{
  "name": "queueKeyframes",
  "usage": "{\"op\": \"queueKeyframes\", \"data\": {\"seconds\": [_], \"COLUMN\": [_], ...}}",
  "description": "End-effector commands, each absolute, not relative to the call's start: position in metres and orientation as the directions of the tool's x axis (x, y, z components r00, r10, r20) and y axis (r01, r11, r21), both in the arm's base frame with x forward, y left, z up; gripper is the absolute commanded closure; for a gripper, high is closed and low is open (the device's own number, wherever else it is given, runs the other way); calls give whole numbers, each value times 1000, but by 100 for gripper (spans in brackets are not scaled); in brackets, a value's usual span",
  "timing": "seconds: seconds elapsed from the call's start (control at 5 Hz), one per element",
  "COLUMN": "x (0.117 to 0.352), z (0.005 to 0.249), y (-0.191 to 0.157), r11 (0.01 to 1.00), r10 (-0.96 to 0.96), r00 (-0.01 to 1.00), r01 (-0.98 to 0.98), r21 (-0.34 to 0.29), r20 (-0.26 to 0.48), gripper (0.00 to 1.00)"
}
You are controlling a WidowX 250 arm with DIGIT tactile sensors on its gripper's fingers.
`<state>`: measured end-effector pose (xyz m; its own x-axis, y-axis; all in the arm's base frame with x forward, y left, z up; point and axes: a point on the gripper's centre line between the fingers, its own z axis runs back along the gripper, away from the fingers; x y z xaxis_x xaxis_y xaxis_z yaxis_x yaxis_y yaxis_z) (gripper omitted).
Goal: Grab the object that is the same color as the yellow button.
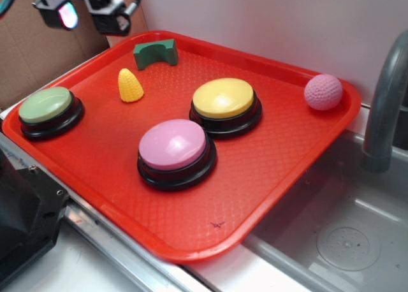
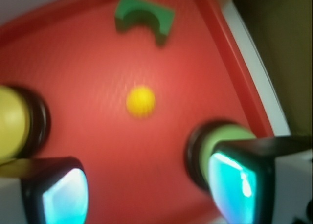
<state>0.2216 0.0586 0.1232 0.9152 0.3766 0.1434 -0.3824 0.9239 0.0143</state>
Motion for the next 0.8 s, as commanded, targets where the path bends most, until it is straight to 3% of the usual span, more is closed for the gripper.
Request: {"op": "queueKeyframes", "data": {"seconds": [0.0,0.2,0.4,0.6], "x": [245,248,243,238], "z": [89,70,66,58], "y": [76,92,94,95], "r11": [947,949,947,957], "r10": [296,303,313,285], "r00": [940,939,925,932], "r01": [-311,-313,-322,-290], "r21": [75,39,7,-9], "r20": [167,164,217,223], "gripper": [0,0,0,0]}}
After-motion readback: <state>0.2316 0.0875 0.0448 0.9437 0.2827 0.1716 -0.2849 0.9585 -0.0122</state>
